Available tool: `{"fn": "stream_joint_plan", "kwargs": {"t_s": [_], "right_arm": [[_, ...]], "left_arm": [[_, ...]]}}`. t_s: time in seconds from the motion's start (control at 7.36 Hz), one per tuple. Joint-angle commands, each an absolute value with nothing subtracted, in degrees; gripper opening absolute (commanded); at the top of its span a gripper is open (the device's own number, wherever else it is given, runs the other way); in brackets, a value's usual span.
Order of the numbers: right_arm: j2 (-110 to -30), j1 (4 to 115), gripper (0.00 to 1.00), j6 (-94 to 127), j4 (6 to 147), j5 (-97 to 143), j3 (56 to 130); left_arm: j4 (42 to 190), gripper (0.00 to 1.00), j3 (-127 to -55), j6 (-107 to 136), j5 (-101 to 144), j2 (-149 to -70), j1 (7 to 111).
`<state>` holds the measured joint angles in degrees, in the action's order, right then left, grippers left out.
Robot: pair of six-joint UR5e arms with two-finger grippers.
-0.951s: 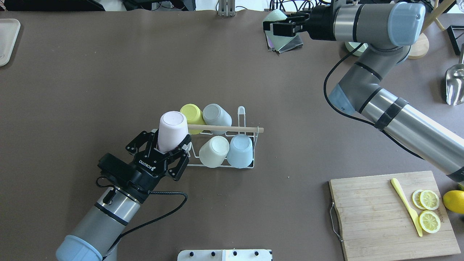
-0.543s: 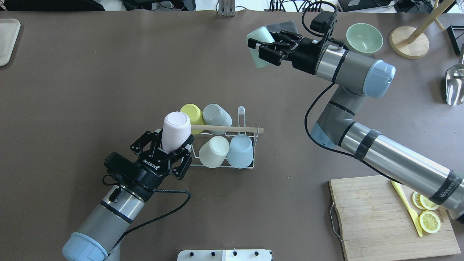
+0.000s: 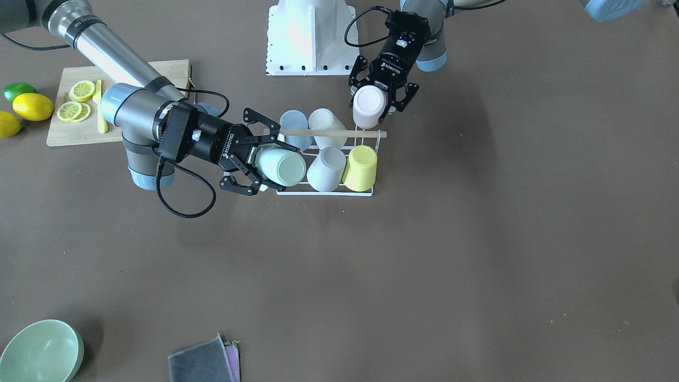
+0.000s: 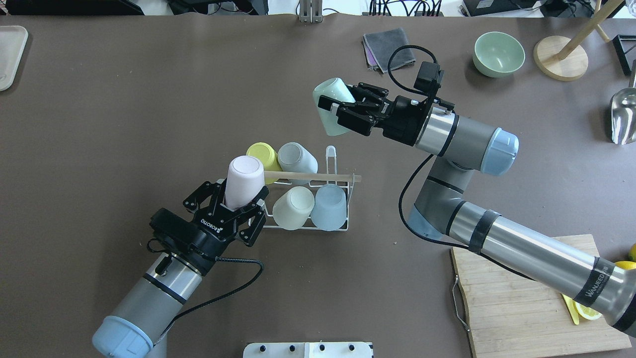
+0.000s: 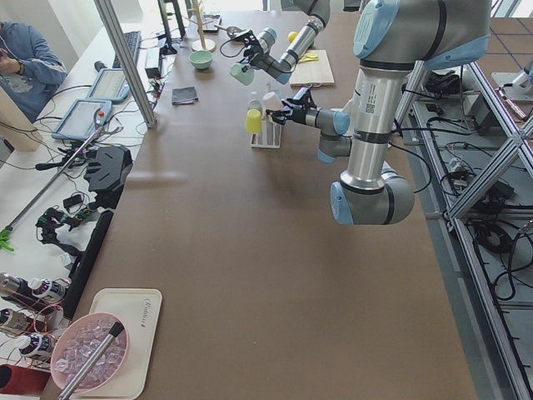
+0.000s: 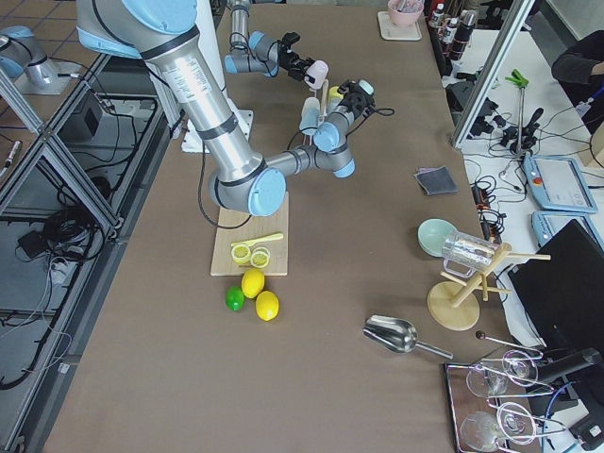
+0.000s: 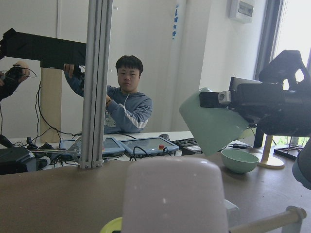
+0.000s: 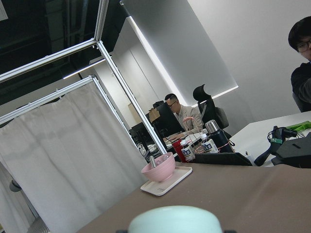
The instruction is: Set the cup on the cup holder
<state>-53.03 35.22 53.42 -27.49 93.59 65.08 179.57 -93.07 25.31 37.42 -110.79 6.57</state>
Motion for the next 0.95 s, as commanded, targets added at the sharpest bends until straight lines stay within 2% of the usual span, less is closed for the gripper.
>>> {"fn": "stream_joint_plan", "kwargs": {"t_s": [0.0, 0.27, 0.41, 0.54, 0.68, 0.82], "right_arm": [[-52.9, 33.3, 0.0, 50.9, -28.3, 93.7, 64.5], [-52.7, 33.0, 0.0, 50.1, -27.8, 93.7, 63.5], [-52.6, 32.8, 0.0, 49.7, -27.9, 93.7, 62.9], [-52.6, 32.7, 0.0, 49.6, -27.5, 93.7, 62.8], [-51.7, 32.7, 0.0, 49.7, -27.6, 93.7, 61.4], [-51.3, 32.6, 0.0, 49.7, -27.5, 93.7, 60.4]], "left_arm": [[178.0, 0.26, -91.8, 26.8, 38.1, -111.6, 6.6], [178.0, 0.27, -91.8, 26.8, 38.2, -111.7, 6.5], [178.0, 0.34, -91.8, 27.9, 38.3, -111.7, 6.2], [178.0, 0.51, -91.8, 28.0, 38.8, -111.7, 6.3], [178.0, 0.98, -91.7, 28.0, 39.1, -111.5, 6.3], [178.0, 0.99, -91.7, 28.0, 39.1, -111.5, 6.3]]}}
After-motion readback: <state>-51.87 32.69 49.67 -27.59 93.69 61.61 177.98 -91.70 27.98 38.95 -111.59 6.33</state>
